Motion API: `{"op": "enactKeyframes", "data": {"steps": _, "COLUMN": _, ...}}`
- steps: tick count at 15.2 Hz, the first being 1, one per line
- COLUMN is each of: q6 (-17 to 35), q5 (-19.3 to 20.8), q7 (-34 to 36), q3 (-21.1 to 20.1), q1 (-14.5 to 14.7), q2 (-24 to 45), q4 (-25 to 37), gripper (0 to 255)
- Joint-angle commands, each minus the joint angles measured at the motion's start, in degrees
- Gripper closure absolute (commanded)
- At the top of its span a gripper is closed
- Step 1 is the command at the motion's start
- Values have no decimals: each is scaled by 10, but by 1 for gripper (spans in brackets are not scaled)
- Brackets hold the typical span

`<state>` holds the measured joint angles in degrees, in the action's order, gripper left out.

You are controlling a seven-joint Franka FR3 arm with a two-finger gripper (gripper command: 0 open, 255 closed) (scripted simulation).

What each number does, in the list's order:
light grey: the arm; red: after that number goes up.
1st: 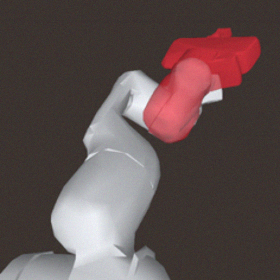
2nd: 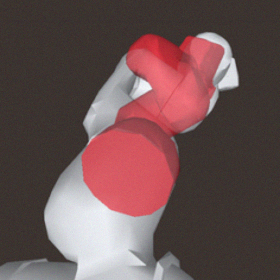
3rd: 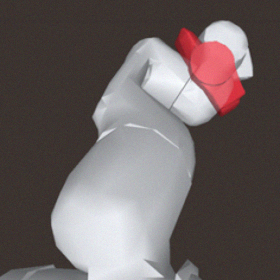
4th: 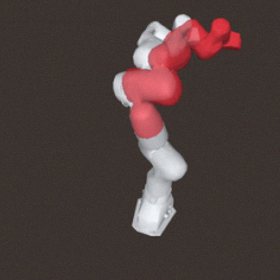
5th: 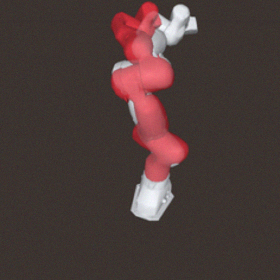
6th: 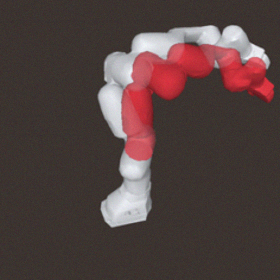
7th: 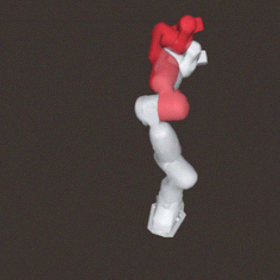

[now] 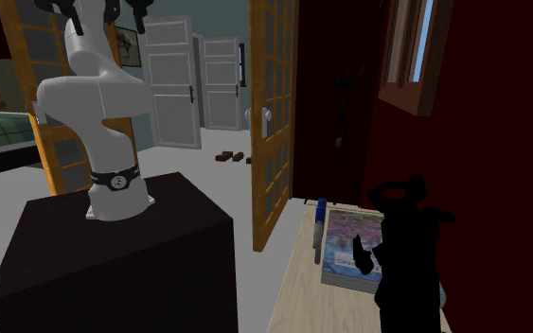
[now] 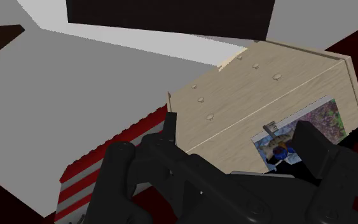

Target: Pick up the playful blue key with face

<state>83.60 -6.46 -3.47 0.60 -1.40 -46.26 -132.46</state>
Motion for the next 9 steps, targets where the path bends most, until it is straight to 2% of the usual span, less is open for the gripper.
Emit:
{"op": "enactKeyframes", "data": {"steps": 1, "q6": 0, "q5": 0, "q7": 0, "q3": 0, "q1": 0, "q2": 0, "q4": 0, "gripper": 0}}
{"op": "enactKeyframes", "data": {"steps": 9, "q6": 132, "q5": -67, "q7": 173, "q3": -123, "q1": -7, "q2": 12, "q4": -85, "gripper": 0}}
